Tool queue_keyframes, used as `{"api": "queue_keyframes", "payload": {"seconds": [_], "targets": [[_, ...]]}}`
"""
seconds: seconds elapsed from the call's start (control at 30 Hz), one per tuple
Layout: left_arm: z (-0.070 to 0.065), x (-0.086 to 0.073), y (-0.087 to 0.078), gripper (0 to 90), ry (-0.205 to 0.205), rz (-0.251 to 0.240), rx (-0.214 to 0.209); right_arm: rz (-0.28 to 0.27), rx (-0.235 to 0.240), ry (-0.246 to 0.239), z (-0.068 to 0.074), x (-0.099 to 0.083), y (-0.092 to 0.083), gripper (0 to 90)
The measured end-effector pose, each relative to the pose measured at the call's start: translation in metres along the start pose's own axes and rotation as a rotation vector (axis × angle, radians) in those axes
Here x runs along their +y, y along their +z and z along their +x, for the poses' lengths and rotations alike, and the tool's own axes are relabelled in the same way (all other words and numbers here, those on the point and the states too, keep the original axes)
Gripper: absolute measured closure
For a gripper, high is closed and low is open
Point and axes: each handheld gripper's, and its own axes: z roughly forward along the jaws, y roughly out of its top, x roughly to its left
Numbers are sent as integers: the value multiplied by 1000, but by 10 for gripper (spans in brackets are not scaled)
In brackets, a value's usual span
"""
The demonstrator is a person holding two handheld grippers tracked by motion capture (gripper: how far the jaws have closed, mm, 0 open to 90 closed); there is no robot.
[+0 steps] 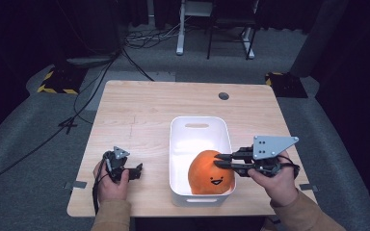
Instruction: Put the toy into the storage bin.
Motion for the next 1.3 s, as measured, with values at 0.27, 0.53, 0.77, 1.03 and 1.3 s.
{"api": "queue_keyframes", "payload": {"seconds": [0.27,0.53,0.77,1.03,1.3], "targets": [[0,0,0,85,0,0,0,60,8,26,0,-16,10,819],[0,0,0,86,0,0,0,139,19,62,-2,-33,23,813],[0,0,0,86,0,0,0,233,21,82,-1,-46,35,803],[0,0,0,86,0,0,-3,188,9,123,-3,-44,30,642],[0,0,0,86,0,0,0,96,-57,125,-6,-33,19,466]]}}
